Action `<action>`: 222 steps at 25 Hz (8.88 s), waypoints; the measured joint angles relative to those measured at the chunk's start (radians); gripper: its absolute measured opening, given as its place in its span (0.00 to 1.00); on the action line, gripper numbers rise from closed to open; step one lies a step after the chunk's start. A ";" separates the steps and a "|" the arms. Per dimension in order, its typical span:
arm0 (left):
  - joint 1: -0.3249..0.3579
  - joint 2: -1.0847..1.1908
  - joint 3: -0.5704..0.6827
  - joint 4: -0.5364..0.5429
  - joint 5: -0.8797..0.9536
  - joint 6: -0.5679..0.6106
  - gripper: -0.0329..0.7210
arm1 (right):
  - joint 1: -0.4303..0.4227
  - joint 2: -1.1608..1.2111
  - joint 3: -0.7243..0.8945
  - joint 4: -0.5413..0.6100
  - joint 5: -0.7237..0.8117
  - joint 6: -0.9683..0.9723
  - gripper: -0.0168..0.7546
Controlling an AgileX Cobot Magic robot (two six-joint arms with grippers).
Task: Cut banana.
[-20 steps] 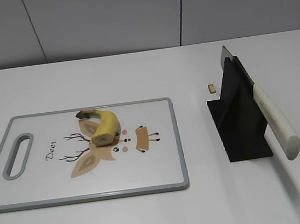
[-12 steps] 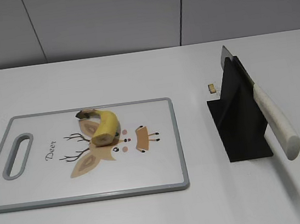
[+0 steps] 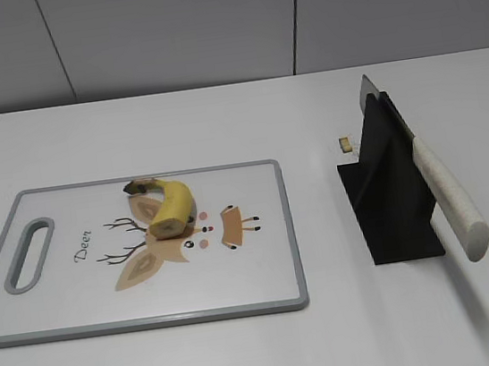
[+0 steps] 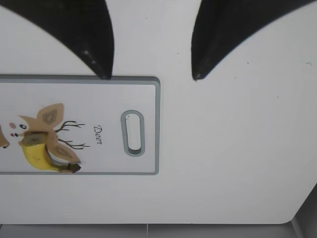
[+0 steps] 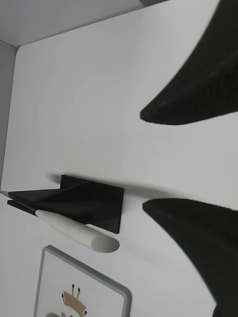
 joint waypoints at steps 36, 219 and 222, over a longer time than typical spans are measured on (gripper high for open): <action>0.000 0.000 0.000 0.000 0.000 0.000 0.68 | 0.000 0.156 -0.088 0.042 0.057 0.000 0.78; -0.025 0.911 -0.449 -0.480 -0.045 1.004 0.67 | 0.374 1.699 -1.010 0.112 0.167 -0.922 0.25; -0.082 1.009 -0.536 -0.483 -0.042 1.053 0.67 | 0.394 1.747 -1.033 0.114 0.168 -0.954 0.25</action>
